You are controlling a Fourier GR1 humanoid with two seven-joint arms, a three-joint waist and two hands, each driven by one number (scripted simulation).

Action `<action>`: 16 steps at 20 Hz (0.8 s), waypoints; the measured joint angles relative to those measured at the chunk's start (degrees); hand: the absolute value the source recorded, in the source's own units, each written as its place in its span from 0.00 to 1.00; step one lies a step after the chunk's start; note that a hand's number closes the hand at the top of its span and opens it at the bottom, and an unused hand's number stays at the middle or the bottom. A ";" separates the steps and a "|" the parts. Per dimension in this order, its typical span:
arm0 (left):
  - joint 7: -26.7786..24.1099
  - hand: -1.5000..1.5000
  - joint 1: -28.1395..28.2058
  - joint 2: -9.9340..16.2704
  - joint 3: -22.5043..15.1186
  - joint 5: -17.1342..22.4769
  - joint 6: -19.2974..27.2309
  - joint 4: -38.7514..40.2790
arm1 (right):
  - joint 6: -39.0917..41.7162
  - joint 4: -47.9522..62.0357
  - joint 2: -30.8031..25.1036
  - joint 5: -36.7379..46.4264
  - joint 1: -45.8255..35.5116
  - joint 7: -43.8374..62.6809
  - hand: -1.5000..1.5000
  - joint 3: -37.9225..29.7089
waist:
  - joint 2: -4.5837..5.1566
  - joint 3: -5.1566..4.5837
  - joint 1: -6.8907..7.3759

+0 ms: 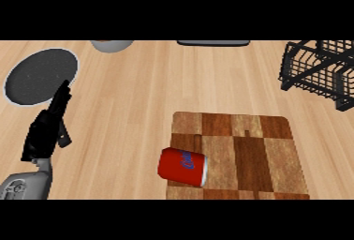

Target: Pick the bell pepper from the cutting board and place it in the tiered basket

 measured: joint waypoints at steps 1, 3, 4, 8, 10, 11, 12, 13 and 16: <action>0.39 0.50 -0.50 -0.38 -0.31 -0.42 0.36 0.15 | -0.10 0.24 0.09 -0.77 0.49 -0.97 1.00 -0.63 | -0.04 -0.01 -0.14; 0.58 0.50 -1.65 -0.25 0.08 -0.21 0.06 1.38 | 0.32 1.67 -0.58 -2.25 0.14 -3.18 1.00 -2.09 | 0.00 -0.01 -0.17; 0.06 0.50 -1.58 0.01 0.34 0.01 -0.32 1.78 | -0.36 2.61 -0.15 -2.55 0.41 -3.61 1.00 -2.52 | 0.03 -0.02 -0.08; -0.36 0.50 -1.98 -0.13 0.59 -0.31 -0.01 2.42 | 0.37 4.20 0.19 -5.85 1.19 -5.78 1.00 -5.39 | -0.11 -0.30 -0.04; -0.63 0.50 -1.70 -0.19 0.68 -0.30 0.04 2.45 | 0.21 5.12 0.42 -8.53 1.28 -4.97 0.00 -8.23 | -0.19 -0.47 0.07; -0.52 0.50 -1.22 -0.24 0.46 -0.40 -0.04 1.79 | 0.13 5.51 0.42 -9.24 1.38 -4.74 0.00 -9.03 | -0.30 -0.60 0.19; -0.09 0.50 -1.24 -0.16 0.59 -0.18 -0.23 1.33 | 0.26 5.77 0.31 -9.84 1.49 -5.03 0.00 -9.59 | -0.41 -0.79 0.28; -0.03 0.50 -0.77 -0.22 0.49 -0.28 -0.20 0.75 | 0.33 5.61 0.37 -10.51 1.82 -5.51 0.00 -10.08 | -0.55 -0.96 0.27; -0.14 0.50 -1.33 0.11 0.82 -0.14 -0.60 1.45 | -1.67 5.51 0.24 -12.76 2.52 -7.84 0.00 -12.24 | -0.57 -1.21 0.37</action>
